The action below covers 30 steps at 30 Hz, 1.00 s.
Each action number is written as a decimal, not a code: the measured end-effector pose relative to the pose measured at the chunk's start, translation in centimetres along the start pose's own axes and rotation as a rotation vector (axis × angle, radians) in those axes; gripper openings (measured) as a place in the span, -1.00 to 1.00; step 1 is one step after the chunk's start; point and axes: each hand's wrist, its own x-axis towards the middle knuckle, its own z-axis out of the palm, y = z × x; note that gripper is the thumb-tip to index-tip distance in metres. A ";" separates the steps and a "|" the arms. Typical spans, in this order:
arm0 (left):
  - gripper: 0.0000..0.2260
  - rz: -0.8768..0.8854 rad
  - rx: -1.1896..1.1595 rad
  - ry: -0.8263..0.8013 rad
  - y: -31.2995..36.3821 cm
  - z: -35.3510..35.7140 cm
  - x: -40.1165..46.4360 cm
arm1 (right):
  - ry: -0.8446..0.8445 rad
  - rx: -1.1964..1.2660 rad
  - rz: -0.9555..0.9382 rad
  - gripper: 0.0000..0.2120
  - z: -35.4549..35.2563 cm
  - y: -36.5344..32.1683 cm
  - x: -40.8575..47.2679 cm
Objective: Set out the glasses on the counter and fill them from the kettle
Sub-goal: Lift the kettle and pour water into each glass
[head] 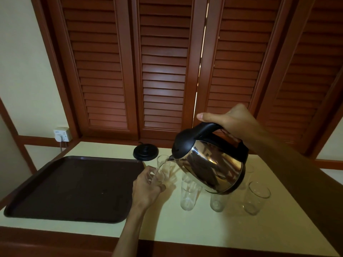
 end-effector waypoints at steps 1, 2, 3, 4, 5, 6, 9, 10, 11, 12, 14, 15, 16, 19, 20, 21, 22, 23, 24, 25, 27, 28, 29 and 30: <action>-0.66 -0.004 -0.004 -0.003 -0.1 0.0 0.0 | 0.001 -0.004 0.006 -0.34 -0.1 -0.1 0.0; -0.66 -0.006 -0.004 -0.006 -0.2 0.1 0.0 | 0.000 -0.003 0.010 -0.36 -0.1 -0.2 0.0; -0.66 -0.008 -0.003 -0.008 -0.2 0.1 0.0 | 0.000 0.001 0.013 -0.38 -0.2 -0.3 0.0; -0.66 -0.008 -0.002 -0.011 -0.3 0.2 0.0 | -0.001 0.003 0.015 -0.41 -0.2 -0.4 0.0; -0.66 -0.011 -0.005 -0.013 -0.3 0.2 0.0 | -0.004 0.004 0.017 -0.42 -0.3 -0.4 0.0; -0.66 -0.015 -0.009 -0.012 -0.4 0.2 0.0 | -0.008 0.007 0.018 -0.45 -0.3 -0.5 0.0; -0.67 -0.024 -0.007 -0.007 -0.5 0.2 0.0 | -0.023 0.027 0.012 -0.49 -0.6 -0.5 -0.1; -0.67 -0.018 -0.002 -0.007 -0.5 0.2 0.0 | -0.021 0.031 0.009 -0.48 -0.6 -0.5 -0.1; -0.68 -0.012 0.001 -0.009 -0.6 0.2 0.0 | -0.019 0.034 0.010 -0.48 -0.7 -0.5 -0.1; -0.69 -0.009 0.001 -0.012 -0.7 0.2 0.0 | -0.020 0.036 0.011 -0.49 -0.7 -0.6 -0.1; -0.71 -0.009 -0.004 -0.016 -0.8 0.3 0.0 | -0.020 0.034 0.014 -0.53 -0.9 -0.6 -0.2; -0.71 -0.011 -0.003 -0.016 -0.8 0.3 0.0 | -0.021 0.039 0.018 -0.55 -1.0 -0.7 -0.2; -0.71 -0.013 0.000 -0.016 -0.9 0.3 0.0 | -0.026 0.052 0.021 -0.56 -1.1 -0.7 -0.2; -0.70 -0.013 0.005 -0.024 -0.9 0.2 -0.1 | -0.042 0.075 0.023 -0.56 -1.2 -0.7 -0.2; -0.69 -0.013 0.006 -0.030 -0.9 0.2 -0.1 | -0.042 0.077 0.022 -0.56 -1.2 -0.7 -0.2; -0.68 -0.013 0.004 -0.036 -1.0 0.2 -0.1 | -0.041 0.077 0.021 -0.57 -1.2 -0.7 -0.2; -0.68 -0.015 0.000 -0.045 -1.0 0.1 -0.1 | -0.037 0.075 0.021 -0.56 -1.2 -0.7 -0.2; -0.68 -0.017 -0.002 -0.054 -1.0 0.1 -0.1 | -0.034 0.074 0.022 -0.56 -1.2 -0.7 -0.2; -0.68 -0.017 -0.002 -0.060 -1.0 0.1 -0.2 | -0.037 0.077 0.024 -0.55 -1.3 -0.7 -0.2; -0.67 -0.017 -0.001 -0.062 -1.0 0.1 -0.2 | -0.043 0.080 0.025 -0.55 -1.2 -0.6 -0.1; -0.66 -0.019 -0.001 -0.063 -1.0 0.1 -0.3 | -0.043 0.074 0.020 -0.55 -1.2 -0.5 -0.2; -0.66 -0.023 -0.005 -0.063 -1.1 0.1 -0.3 | -0.034 0.067 0.016 -0.55 -1.1 -0.5 -0.2; -0.67 -0.027 -0.012 -0.064 -1.1 0.1 -0.3 | -0.027 0.063 0.013 -0.56 -1.1 -0.5 -0.2; -0.67 -0.029 -0.019 -0.065 -1.1 0.1 -0.3 | -0.024 0.061 0.013 -0.56 -1.1 -0.5 -0.2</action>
